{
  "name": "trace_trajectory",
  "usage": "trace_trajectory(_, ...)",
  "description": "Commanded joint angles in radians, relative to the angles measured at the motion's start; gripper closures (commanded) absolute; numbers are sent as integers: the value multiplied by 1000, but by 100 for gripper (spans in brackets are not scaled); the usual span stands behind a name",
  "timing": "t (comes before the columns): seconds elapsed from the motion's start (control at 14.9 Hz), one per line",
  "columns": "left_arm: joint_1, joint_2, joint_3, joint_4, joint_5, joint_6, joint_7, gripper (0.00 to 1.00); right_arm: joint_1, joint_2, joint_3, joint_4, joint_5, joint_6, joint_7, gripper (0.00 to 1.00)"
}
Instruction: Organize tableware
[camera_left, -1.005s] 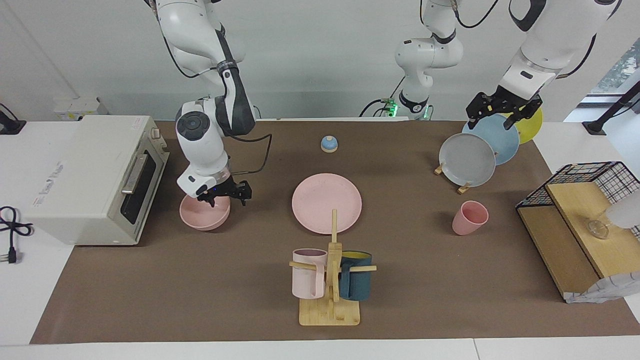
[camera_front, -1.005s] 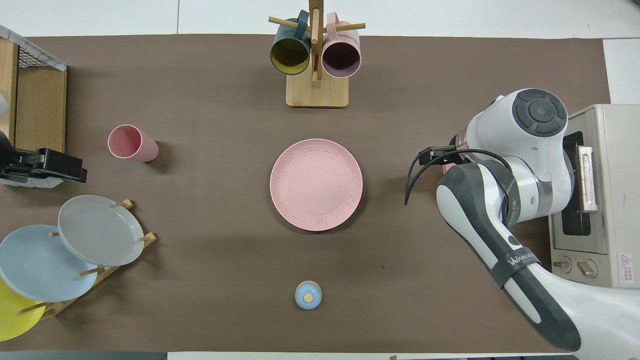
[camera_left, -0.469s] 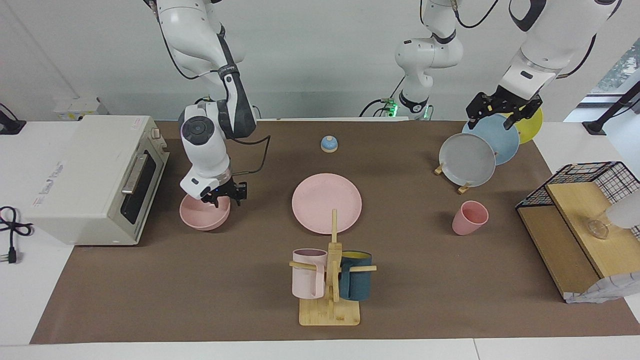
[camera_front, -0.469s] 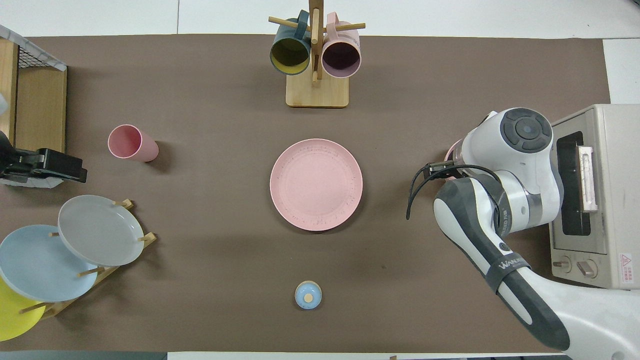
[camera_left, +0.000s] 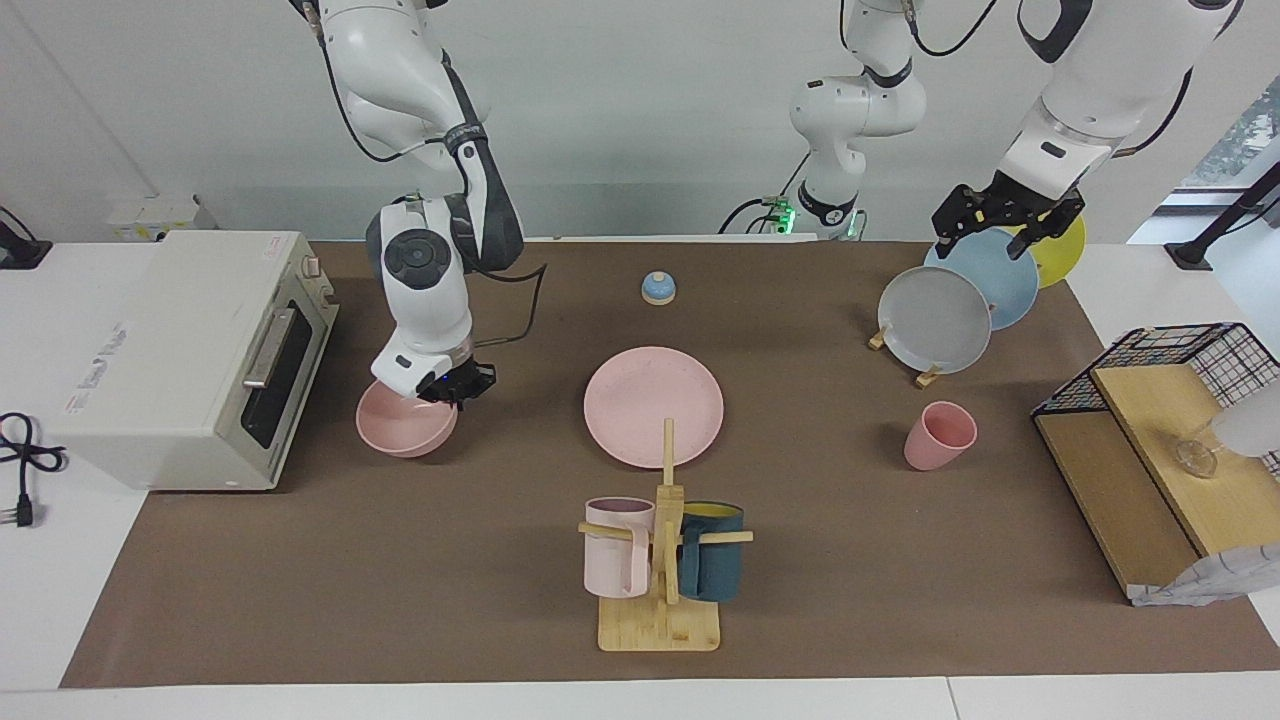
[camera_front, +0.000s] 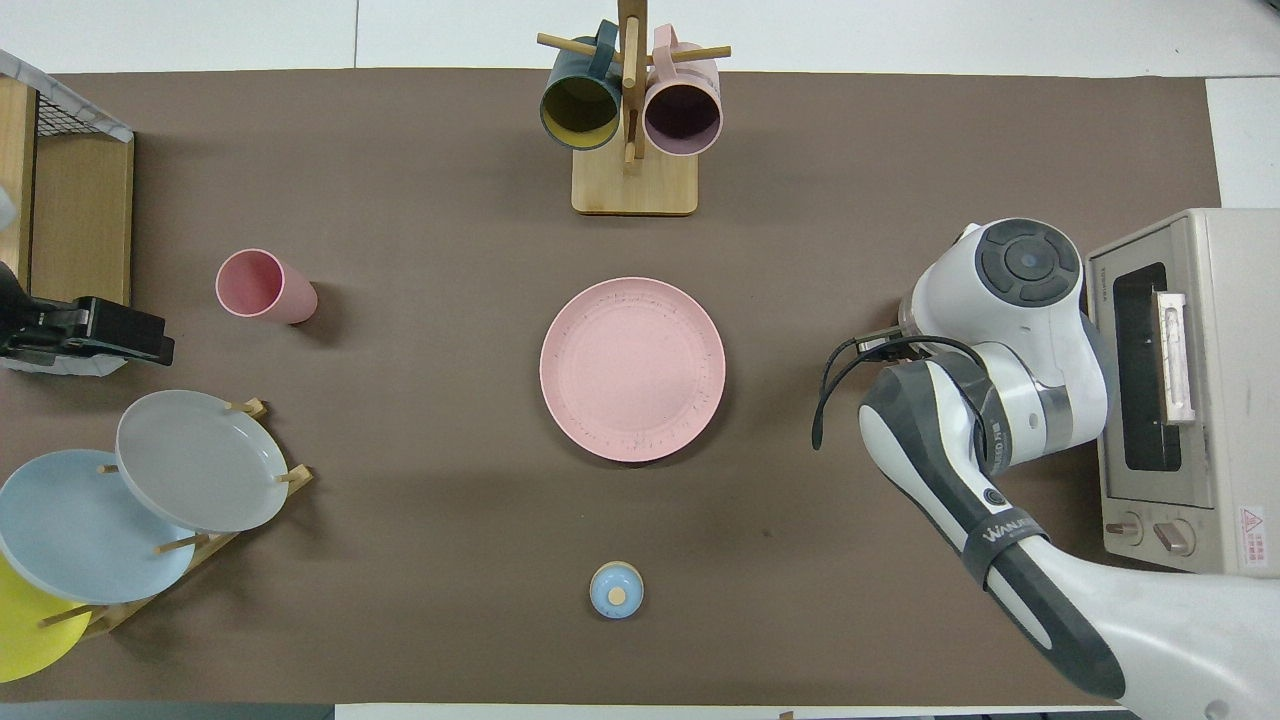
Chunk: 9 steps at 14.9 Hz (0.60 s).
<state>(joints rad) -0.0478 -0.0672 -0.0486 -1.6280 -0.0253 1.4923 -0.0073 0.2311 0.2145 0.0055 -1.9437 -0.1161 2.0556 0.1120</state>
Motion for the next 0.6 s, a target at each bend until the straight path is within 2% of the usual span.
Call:
trace_trajectory(0.0,-3,-25,4,-24,13,-3,-8,0,75,68,2,205,-11,-155,33,100)
trace_trajectory(0.27,-3,-25,4,-24,13,-3,-8,0,209,219,4,525,12,-348,233,100)
trace_trajectory(0.34,-4,-25,4,-24,13,-3,-8,0,247,276,8,627,22,-373,285,100)
trace_trajectory(0.54,-4,-25,3,-24,13,-3,-8,0,367,406,11,776,49,-364,464,100)
